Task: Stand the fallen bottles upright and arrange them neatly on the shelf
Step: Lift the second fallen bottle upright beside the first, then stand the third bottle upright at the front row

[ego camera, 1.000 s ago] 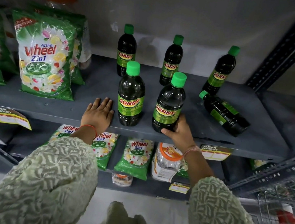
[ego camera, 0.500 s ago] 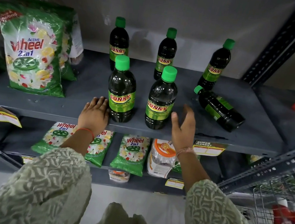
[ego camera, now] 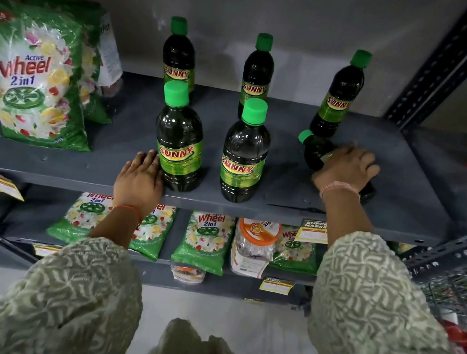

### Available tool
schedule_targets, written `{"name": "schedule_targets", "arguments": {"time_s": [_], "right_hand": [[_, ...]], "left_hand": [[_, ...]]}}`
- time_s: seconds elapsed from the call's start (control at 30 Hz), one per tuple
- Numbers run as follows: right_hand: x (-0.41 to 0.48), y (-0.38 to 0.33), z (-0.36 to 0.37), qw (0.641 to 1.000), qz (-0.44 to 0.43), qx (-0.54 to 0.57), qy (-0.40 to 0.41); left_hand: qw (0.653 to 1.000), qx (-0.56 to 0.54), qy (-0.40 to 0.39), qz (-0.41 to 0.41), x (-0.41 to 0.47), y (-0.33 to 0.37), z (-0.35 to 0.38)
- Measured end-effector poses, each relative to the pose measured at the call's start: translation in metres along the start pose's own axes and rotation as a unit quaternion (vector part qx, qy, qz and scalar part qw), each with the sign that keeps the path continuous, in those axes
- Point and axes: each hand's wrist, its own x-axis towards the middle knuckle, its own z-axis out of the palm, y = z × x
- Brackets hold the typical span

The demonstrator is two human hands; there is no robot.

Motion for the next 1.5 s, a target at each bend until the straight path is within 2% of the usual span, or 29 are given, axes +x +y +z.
{"name": "schedule_targets", "arguments": {"time_s": [0.07, 0.13, 0.2, 0.33, 0.4, 0.5, 0.53, 0.6, 0.67, 0.77, 0.8, 0.87, 1.03, 1.17, 1.23, 1.33, 1.4, 1.5], "right_hand": [[0.002, -0.001, -0.005, 1.0, 0.019, 0.006, -0.011], [0.005, -0.001, -0.007, 0.997, 0.039, 0.025, -0.055], [0.004, -0.001, -0.009, 0.992, 0.046, 0.091, -0.076], [-0.002, -0.004, -0.009, 0.97, 0.057, 0.237, 0.022], [-0.005, -0.011, -0.006, 0.92, 0.057, 0.384, 0.062], [-0.02, -0.02, 0.004, 0.794, 0.013, 0.606, 0.05], [-0.026, -0.023, 0.008, 0.77, 0.002, 0.637, 0.036], [-0.032, -0.026, 0.016, 0.752, -0.011, 0.658, 0.025], [-0.033, -0.027, 0.022, 0.766, -0.011, 0.641, 0.038], [-0.033, -0.025, 0.027, 0.832, 0.032, 0.553, 0.041], [-0.036, -0.024, 0.028, 0.842, 0.045, 0.536, 0.041], [-0.038, -0.022, 0.028, 0.841, 0.039, 0.538, 0.047], [-0.046, -0.017, 0.034, 0.811, 0.026, 0.584, 0.002], [-0.043, -0.023, 0.029, 0.856, 0.022, 0.516, 0.007], [-0.041, -0.023, 0.03, 0.85, 0.017, 0.526, 0.019], [-0.045, -0.019, 0.033, 0.831, 0.026, 0.555, -0.023], [-0.044, -0.02, 0.031, 0.825, 0.013, 0.564, -0.017], [-0.041, -0.023, 0.029, 0.851, 0.001, 0.525, 0.012]], "left_hand": [[1.0, 0.003, 0.001, 0.002, -0.001, 0.001, 0.0], [1.0, 0.002, 0.001, 0.001, -0.001, 0.001, 0.0], [1.0, 0.003, 0.005, 0.001, -0.002, 0.001, -0.001], [1.0, 0.003, 0.008, 0.002, -0.003, 0.0, -0.001], [1.0, 0.004, 0.009, -0.001, -0.002, 0.001, -0.001], [1.0, 0.008, 0.008, 0.0, -0.001, 0.002, -0.003], [1.0, 0.009, 0.008, 0.001, -0.003, 0.001, -0.004], [1.0, 0.011, 0.003, 0.001, -0.003, 0.001, -0.005], [1.0, 0.014, -0.004, 0.001, -0.003, 0.002, -0.004], [1.0, 0.011, -0.006, -0.002, -0.005, 0.002, -0.002], [1.0, 0.011, -0.006, -0.001, -0.005, 0.002, -0.002], [1.0, 0.01, -0.003, 0.004, -0.004, 0.003, -0.003], [1.0, 0.013, -0.005, -0.001, -0.003, 0.002, -0.004], [1.0, 0.011, -0.006, -0.002, -0.003, 0.003, -0.002], [1.0, 0.009, -0.003, -0.001, -0.002, 0.002, -0.003], [1.0, 0.012, -0.002, -0.001, -0.003, 0.002, -0.002], [1.0, 0.014, -0.004, -0.002, -0.003, 0.002, -0.002], [1.0, 0.009, -0.003, -0.001, -0.003, 0.003, -0.003]]}}
